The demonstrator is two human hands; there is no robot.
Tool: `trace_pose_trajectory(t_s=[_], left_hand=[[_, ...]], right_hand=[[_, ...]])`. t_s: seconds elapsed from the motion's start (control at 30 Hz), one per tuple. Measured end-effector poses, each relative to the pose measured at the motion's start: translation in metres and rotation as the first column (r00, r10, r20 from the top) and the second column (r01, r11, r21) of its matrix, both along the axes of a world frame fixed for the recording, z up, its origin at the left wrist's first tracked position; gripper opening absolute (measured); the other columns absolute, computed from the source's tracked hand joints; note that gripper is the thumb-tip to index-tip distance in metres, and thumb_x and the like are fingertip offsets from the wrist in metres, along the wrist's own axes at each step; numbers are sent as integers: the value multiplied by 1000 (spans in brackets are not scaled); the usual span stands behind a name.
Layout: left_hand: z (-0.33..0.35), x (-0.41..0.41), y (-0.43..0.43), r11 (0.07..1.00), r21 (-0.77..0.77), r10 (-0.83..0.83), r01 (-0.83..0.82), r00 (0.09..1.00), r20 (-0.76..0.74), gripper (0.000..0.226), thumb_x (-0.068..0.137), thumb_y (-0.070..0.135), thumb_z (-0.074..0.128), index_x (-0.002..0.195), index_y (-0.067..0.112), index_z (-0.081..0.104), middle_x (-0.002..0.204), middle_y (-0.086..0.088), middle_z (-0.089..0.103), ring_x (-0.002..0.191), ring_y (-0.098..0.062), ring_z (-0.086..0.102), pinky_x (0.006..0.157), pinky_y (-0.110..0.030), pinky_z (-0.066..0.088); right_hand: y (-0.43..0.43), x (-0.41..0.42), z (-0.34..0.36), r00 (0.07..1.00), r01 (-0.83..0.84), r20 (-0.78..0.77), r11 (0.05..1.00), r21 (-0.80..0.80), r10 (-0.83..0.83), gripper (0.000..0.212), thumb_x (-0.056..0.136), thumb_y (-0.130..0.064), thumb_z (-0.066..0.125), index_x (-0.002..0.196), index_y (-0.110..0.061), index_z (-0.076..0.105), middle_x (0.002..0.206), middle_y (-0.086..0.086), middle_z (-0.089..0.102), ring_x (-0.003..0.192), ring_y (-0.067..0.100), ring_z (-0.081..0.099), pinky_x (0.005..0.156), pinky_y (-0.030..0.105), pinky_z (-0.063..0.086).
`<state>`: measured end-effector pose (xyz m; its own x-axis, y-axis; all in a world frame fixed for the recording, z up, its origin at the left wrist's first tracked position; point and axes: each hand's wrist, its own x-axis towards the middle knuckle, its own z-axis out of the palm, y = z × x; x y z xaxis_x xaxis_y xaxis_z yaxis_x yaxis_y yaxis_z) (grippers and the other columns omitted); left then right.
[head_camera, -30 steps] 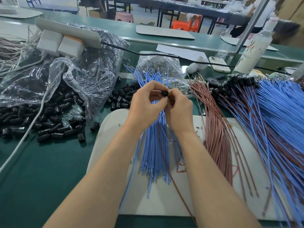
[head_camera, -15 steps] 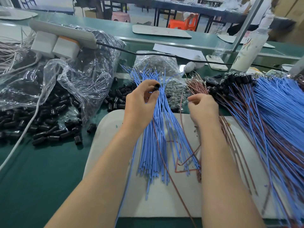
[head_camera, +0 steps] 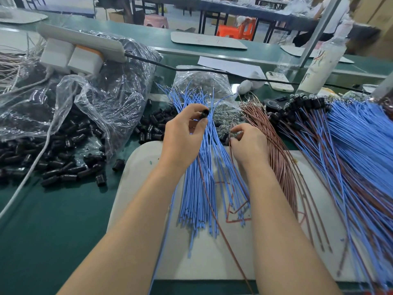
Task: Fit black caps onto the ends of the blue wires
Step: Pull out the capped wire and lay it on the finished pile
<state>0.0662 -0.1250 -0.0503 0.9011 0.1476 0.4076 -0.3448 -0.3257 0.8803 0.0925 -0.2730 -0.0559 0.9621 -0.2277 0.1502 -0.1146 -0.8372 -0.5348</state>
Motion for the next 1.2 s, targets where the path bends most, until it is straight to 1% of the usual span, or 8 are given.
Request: trace_pose_trajectory(t_s=[0.2, 0.33, 0.5, 0.6, 0.77, 0.9, 1.1, 1.2], left_hand=[[0, 0, 2, 1000, 9, 8, -8, 1000, 1, 18, 92, 13, 59, 106, 23, 63, 89, 18, 63, 83, 0, 63, 73, -11, 49], [0, 0, 2, 1000, 7, 7, -7, 1000, -4, 18, 92, 12, 59, 105, 23, 63, 88, 17, 63, 81, 3, 62, 73, -9, 48], [0, -1, 1, 1000, 5, -5, 5, 1000, -16, 17, 91, 10, 59, 102, 23, 63, 88, 17, 63, 82, 1, 63, 73, -7, 46], [1, -2, 0, 1000, 16, -24, 24, 1000, -14, 17, 91, 8, 59, 104, 19, 63, 91, 11, 65, 88, -6, 65, 82, -16, 50], [1, -2, -1, 999, 19, -49, 49, 999, -18, 17, 91, 5, 58, 103, 17, 62, 96, 6, 67, 91, -9, 66, 88, -26, 52], [1, -1, -2, 998, 27, -48, 49, 999, -14, 20, 90, 5, 57, 98, 23, 59, 91, 15, 64, 90, -6, 65, 86, -23, 52], [-1, 0, -1, 998, 36, -50, 50, 999, -7, 21, 90, 4, 58, 97, 24, 59, 92, 16, 63, 88, -2, 63, 82, -14, 50], [-1, 0, -1, 998, 32, -51, 52, 999, -5, 22, 90, 3, 57, 97, 24, 59, 91, 17, 63, 87, 0, 63, 80, -10, 48]], right_hand=[[1, 1, -3, 1000, 10, 1, 1000, -10, -10, 26, 96, -13, 51, 120, -20, 58, 114, 9, 62, 102, 25, 58, 92, 41, 47], [-4, 1, 2, 989, 0, 140, 967, 256, -37, 28, 98, -12, 44, 122, -15, 58, 113, 9, 60, 100, 23, 56, 88, 36, 47], [2, -8, 17, 968, -150, 249, 702, 696, -41, 6, 92, -8, 57, 93, -14, 57, 80, 1, 65, 69, 10, 61, 71, 27, 53], [8, -12, 23, 947, -298, 311, 567, 768, 76, 11, 90, -4, 62, 90, -15, 63, 72, -6, 68, 66, 3, 65, 65, 15, 50], [12, -16, 28, 920, -385, 351, 565, 730, 173, 12, 90, -3, 62, 93, -14, 67, 80, -2, 72, 76, 8, 70, 69, 15, 51], [12, -18, 30, 913, -405, 344, 584, 703, 220, 15, 89, -3, 62, 93, -15, 68, 84, 1, 73, 80, 12, 71, 73, 19, 53], [15, -20, 30, 906, -400, 365, 718, 569, 216, 18, 89, -5, 62, 88, -22, 65, 84, 6, 72, 81, 17, 70, 85, 39, 56], [20, -21, 30, 905, -388, 358, 796, 465, 231, 16, 89, -7, 61, 88, -23, 67, 82, 0, 70, 79, 12, 68, 81, 34, 56]])
